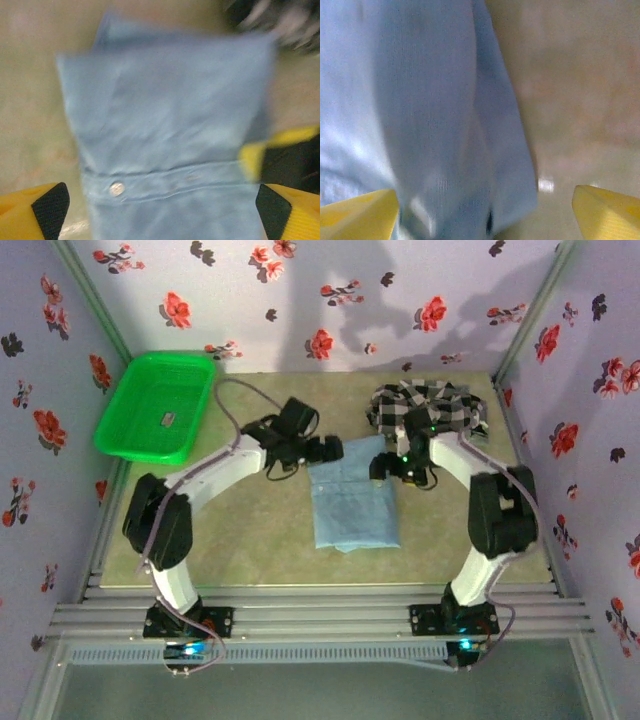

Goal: Fold and stack the long sleeve shirts

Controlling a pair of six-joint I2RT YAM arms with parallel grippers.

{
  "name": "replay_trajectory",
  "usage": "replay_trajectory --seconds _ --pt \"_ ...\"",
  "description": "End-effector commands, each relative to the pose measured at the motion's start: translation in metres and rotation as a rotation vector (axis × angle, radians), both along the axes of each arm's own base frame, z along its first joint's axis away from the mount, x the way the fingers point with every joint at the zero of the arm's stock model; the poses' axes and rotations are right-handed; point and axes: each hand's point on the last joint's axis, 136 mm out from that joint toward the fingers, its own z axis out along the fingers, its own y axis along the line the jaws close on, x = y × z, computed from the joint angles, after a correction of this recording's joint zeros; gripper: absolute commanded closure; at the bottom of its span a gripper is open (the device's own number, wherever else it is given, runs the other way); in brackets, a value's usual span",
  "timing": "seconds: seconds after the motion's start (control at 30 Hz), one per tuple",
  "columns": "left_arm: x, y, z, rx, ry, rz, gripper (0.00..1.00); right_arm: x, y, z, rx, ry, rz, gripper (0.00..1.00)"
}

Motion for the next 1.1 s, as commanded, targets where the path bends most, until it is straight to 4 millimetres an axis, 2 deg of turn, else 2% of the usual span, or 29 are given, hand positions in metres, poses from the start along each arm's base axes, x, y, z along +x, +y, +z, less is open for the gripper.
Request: replay_trajectory --seconds 0.0,0.1,0.2,0.27,0.33,0.43,0.53,0.6,0.67,0.73,0.83,0.93,1.0,1.07 --pt "-0.004 -0.008 -0.034 -0.032 0.045 0.016 0.02 0.004 0.01 -0.013 -0.029 0.012 0.072 0.1" --pt "-0.008 -0.002 -0.065 0.008 0.094 0.039 0.04 0.002 0.024 -0.023 -0.027 0.038 0.111 0.11" --pt "-0.01 0.004 -0.086 0.045 0.13 0.067 0.05 -0.004 0.026 -0.037 -0.02 0.088 0.095 0.14" --pt "-0.011 0.008 -0.093 0.055 0.132 0.086 0.05 -0.008 0.025 -0.045 -0.025 0.107 0.084 0.16" --pt "-0.011 0.009 -0.096 0.041 0.128 0.096 0.05 -0.014 0.028 -0.053 -0.025 0.136 0.095 0.23" --pt "-0.013 0.005 -0.101 0.022 0.136 0.075 0.05 -0.022 0.039 -0.061 -0.048 0.165 0.147 0.37" --pt "-0.017 0.006 -0.106 0.028 0.143 0.068 0.05 -0.022 0.046 -0.063 -0.04 0.174 0.137 0.61" --pt "-0.018 0.009 -0.106 0.026 0.141 0.067 0.05 -0.016 0.043 -0.055 -0.055 0.148 0.097 0.77" --pt "-0.018 0.016 -0.102 0.014 0.13 0.082 0.04 -0.01 0.039 -0.039 -0.074 0.106 0.072 0.86" --pt "-0.015 0.024 -0.087 -0.014 0.101 0.101 0.03 -0.004 0.028 -0.015 -0.129 0.045 0.049 0.92" --pt "-0.004 0.04 -0.043 -0.083 0.007 0.132 0.0 -0.002 -0.005 0.025 -0.302 -0.03 0.018 1.0" --pt "0.004 0.065 0.018 -0.138 -0.12 0.162 0.0 -0.003 -0.051 0.073 -0.535 -0.111 -0.023 1.0" --pt "0.006 0.089 0.063 -0.157 -0.21 0.192 0.0 -0.007 -0.084 0.11 -0.71 -0.172 -0.06 1.0" --pt "0.002 0.114 0.099 -0.164 -0.287 0.221 0.0 -0.011 -0.102 0.144 -0.861 -0.236 -0.06 1.0"
